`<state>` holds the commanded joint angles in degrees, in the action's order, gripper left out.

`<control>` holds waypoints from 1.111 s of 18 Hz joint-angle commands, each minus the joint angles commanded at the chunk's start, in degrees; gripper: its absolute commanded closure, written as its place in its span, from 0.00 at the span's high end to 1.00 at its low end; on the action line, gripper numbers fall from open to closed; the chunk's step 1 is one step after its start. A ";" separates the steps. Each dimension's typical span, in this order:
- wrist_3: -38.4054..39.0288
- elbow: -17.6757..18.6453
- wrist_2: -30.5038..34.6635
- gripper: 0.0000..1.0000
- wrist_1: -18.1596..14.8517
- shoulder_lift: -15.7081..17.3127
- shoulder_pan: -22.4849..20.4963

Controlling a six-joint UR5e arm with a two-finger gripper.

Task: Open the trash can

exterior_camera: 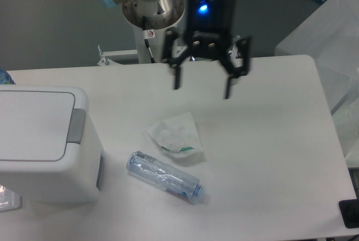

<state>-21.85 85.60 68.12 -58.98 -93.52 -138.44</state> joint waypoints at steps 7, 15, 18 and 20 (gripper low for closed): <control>8.48 3.17 -0.27 1.00 0.00 -1.23 5.10; 11.56 3.25 -0.35 1.00 0.00 -4.13 8.36; 12.27 3.34 -0.27 1.00 0.00 -4.39 8.45; 12.27 3.25 -0.18 1.00 0.00 -4.57 8.80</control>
<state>-9.58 88.86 67.94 -58.97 -98.09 -129.64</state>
